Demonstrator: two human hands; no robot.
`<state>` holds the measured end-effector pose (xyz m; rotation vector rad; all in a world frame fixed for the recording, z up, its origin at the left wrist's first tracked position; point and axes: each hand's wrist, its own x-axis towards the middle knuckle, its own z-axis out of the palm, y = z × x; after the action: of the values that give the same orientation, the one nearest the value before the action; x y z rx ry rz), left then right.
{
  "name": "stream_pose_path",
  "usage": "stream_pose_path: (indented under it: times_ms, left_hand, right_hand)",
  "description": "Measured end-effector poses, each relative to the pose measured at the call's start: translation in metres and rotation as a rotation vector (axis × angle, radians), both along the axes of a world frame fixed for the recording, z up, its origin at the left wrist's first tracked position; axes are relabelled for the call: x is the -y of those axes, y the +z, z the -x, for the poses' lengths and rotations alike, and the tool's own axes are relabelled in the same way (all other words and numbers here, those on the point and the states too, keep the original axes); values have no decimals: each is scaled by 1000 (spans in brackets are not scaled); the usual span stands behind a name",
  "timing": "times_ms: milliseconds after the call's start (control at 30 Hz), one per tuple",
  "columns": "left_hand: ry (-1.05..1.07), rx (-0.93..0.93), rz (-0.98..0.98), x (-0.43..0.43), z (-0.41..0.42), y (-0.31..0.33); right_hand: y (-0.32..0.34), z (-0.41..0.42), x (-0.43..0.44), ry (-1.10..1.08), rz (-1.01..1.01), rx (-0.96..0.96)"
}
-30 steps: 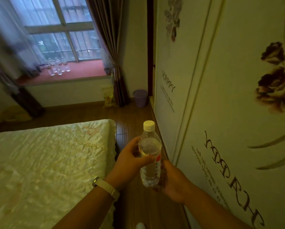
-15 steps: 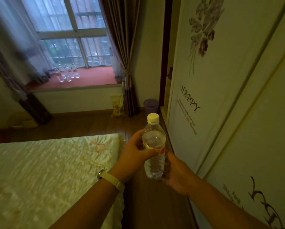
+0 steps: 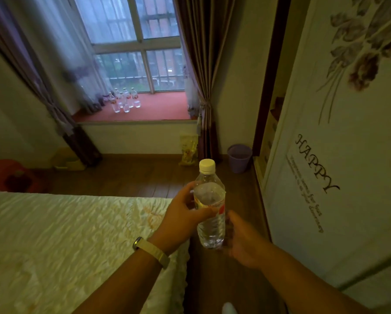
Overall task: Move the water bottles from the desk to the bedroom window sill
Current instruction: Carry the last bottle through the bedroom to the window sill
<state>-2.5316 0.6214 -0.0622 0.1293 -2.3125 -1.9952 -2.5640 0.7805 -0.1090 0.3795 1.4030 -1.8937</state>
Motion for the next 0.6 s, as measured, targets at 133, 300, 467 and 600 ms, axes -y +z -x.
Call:
stream_pose_path:
  times_ms: [133, 300, 467, 600]
  left_hand:
    - [12, 18, 17, 4, 69, 9]
    - [56, -20, 31, 8, 135, 20]
    - [101, -50, 38, 27, 180, 29]
    - [110, -47, 8, 51, 218, 25]
  right_hand:
    - [7, 73, 4, 23, 19, 5]
    - [14, 153, 12, 72, 30, -45]
    - [24, 202, 33, 112, 47, -55]
    - [24, 239, 54, 123, 53, -50]
